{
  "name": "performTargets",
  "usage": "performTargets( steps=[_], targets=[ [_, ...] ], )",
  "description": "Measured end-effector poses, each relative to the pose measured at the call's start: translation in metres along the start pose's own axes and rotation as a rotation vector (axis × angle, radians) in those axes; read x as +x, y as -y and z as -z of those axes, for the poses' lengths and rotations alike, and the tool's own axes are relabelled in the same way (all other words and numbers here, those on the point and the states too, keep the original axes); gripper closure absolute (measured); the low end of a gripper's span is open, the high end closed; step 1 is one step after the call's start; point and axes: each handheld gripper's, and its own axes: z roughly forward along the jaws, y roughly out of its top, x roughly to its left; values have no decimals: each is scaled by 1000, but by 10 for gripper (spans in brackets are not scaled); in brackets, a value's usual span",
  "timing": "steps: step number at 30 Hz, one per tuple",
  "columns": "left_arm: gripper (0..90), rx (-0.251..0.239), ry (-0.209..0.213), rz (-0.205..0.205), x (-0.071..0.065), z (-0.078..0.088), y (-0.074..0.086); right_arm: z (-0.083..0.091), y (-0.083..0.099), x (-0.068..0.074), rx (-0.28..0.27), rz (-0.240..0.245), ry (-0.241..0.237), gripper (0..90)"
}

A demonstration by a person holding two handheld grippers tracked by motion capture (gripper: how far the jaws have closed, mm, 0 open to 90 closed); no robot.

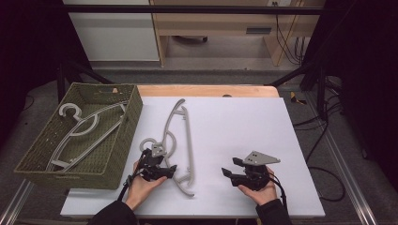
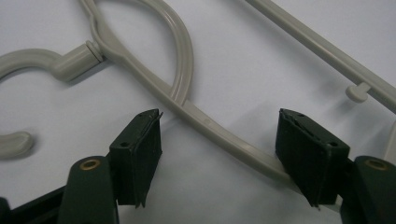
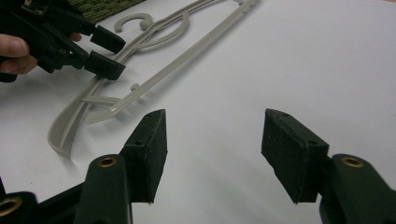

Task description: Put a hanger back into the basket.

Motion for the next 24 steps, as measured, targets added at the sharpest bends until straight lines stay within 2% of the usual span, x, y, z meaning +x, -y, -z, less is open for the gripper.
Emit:
performTargets(
  steps=[5,7,14,16,19,21,23,24],
  targets=[
    [320,10,-3,-5,-1,0,0,-1,0,0,1,-6,0,376],
    [352,13,-11,-30,-4,0,-1,-2,0,1,1,-6,0,370],
    [464,0,6,-47,-9,-2,-5,-3,-1,2,9,-5,-13,356],
    [516,-10,17,-41,-9,-3,-8,-3,-1,1,9,1,-13,354],
    [541,2,28,-49,-8,-4,-11,-3,-1,2,12,-1,-15,351],
    [549,-3,34,-38,-7,-5,-12,-3,-1,2,14,-2,-17,349],
    [567,-5,21,-57,-6,-5,-13,-3,-1,1,11,5,-18,347],
    [591,-12,18,-45,-6,-6,-13,-4,-1,1,11,4,-19,346]
  ],
)
